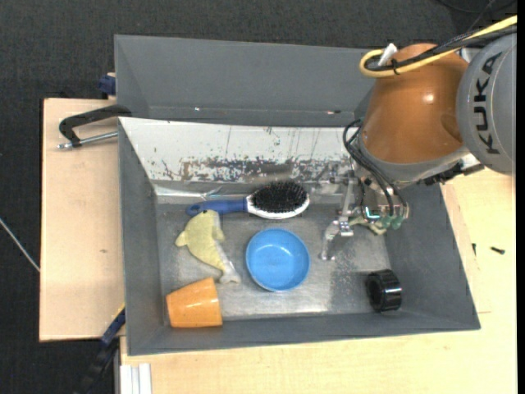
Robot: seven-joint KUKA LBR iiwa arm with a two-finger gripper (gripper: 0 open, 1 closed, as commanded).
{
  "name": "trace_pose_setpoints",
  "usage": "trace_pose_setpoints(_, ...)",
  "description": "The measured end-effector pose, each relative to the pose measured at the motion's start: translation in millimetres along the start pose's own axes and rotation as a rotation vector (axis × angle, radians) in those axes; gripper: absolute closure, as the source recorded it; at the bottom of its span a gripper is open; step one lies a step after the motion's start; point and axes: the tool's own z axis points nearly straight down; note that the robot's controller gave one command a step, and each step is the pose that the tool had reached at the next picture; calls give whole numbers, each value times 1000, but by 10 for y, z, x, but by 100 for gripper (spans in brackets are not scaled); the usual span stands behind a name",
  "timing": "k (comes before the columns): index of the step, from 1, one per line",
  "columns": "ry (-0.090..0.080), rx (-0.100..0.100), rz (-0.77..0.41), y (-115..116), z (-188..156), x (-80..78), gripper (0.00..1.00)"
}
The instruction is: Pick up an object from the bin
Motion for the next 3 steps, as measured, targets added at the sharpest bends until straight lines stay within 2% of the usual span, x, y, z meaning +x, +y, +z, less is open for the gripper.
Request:
trace_pose_setpoints(1, -3, 0, 130, 165, 1419, -209, 0)
trace_pose_setpoints(2, -24, -5, 130, 180, 1348, -262, 100)
trace_pose_setpoints(3, -30, -5, 124, 150, 1351, 12, 100)
